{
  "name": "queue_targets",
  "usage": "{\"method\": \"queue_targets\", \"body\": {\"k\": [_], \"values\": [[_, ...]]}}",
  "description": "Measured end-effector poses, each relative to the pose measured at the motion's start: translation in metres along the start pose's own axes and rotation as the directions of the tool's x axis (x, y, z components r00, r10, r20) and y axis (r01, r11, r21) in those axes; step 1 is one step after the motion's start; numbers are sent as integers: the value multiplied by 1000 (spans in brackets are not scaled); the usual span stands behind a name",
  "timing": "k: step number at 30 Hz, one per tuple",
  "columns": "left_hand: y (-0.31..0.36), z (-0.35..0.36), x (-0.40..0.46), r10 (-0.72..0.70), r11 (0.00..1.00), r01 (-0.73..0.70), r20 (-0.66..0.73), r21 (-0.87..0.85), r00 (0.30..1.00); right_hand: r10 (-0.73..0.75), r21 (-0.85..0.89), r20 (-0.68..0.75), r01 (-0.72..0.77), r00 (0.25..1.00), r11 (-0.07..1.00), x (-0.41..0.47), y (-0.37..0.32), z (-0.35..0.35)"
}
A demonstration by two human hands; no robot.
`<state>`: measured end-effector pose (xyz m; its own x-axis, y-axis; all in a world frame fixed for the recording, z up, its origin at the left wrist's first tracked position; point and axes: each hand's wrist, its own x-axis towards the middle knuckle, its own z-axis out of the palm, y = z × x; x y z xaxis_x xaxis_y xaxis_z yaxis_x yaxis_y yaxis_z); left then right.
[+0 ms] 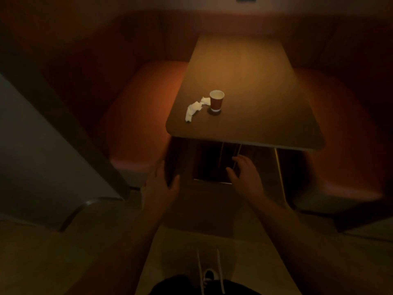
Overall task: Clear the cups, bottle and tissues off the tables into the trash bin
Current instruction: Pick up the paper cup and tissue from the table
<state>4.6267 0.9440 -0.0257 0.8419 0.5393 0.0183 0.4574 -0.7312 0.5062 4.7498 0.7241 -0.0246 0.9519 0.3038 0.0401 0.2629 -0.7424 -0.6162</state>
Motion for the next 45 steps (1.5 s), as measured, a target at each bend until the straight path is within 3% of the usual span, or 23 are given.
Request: {"method": "queue_targets", "body": {"k": [3, 9, 14, 17, 21, 27, 37, 42, 45], "values": [[15, 3, 67, 23, 1000, -23, 48, 15, 999, 3, 3, 9, -3, 1000, 1000, 65, -5, 7], [36, 28, 204, 45, 988, -34, 72, -149, 996, 86, 67, -17, -84, 996, 994, 193, 2, 35], [45, 59, 331, 81, 992, -66, 147, -106, 986, 185, 63, -77, -180, 980, 982, 298, -2, 60], [37, 80, 394, 186, 983, -182, 258, -38, 948, 194, -46, -125, -201, 973, 979, 351, -11, 68], [36, 103, 452, 303, 935, -351, 414, 44, 858, 226, -59, -116, -233, 967, 971, 403, -21, 79], [49, 131, 491, 386, 880, -472, 502, 50, 774, 253, -57, -66, -257, 965, 965, 443, -19, 100], [114, 179, 554, 470, 856, -513, 505, -61, 724, 219, -113, -134, -235, 966, 965, 451, -2, 109], [118, 189, 563, 544, 791, -612, 457, 2, 704, 230, -84, -106, -239, 967, 967, 446, -2, 104], [113, 181, 563, 569, 798, -599, 419, -70, 708, 229, -58, -98, -235, 968, 970, 445, -3, 102]]}}
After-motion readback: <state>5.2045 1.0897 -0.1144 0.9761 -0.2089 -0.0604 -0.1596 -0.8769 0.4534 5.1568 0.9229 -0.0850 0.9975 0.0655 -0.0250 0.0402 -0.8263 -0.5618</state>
